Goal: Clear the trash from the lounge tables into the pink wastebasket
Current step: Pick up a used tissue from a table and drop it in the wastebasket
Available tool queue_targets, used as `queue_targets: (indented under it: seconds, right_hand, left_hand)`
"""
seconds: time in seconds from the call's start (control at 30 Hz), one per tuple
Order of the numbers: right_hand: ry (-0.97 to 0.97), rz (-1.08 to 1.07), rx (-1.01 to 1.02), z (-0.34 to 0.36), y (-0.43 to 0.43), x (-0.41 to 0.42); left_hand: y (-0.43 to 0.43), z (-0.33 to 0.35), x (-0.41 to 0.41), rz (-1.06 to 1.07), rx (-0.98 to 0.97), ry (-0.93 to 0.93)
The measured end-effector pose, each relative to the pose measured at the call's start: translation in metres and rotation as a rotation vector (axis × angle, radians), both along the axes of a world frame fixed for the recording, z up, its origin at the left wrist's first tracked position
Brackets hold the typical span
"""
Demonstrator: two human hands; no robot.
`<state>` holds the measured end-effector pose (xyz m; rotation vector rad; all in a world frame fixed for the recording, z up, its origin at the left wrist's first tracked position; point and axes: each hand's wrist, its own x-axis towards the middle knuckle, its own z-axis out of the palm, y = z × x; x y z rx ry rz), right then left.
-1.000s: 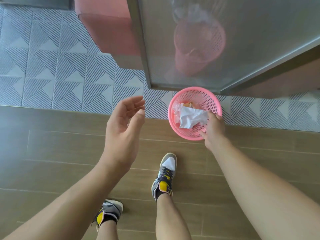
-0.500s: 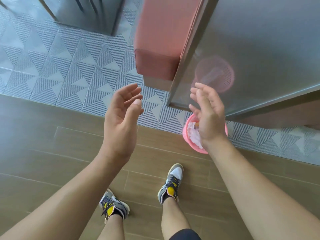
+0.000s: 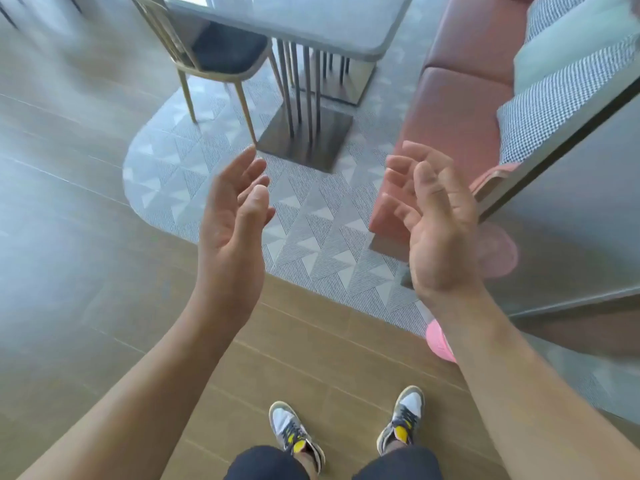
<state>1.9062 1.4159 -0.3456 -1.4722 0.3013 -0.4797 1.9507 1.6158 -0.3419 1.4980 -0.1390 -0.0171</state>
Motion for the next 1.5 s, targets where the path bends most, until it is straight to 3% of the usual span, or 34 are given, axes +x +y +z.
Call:
queue_targets:
  seconds: [0.23,0.5,1.1,1.5]
  right_hand:
    - [-0.178,0.125,0.024,0.107,0.09,0.049]
    - [-0.281,0.202,-0.032,0.185,0.133,0.119]
    - [-0.412,0.37,-0.044,0.25,0.163,0.46]
    - [-0.421,0.502,-0.052,0.247,0.253,0.672]
  left_hand:
    - [0.102,0.102,0.019,0.09,-0.014,-0.139]
    - [0.144,0.175,0.074,0.144,-0.072,-0.251]
    - [0.158,0.232,0.379,0.31,-0.079,-0.409]
    - [0.238,0.23,0.571,0.404,-0.054,-0.446]
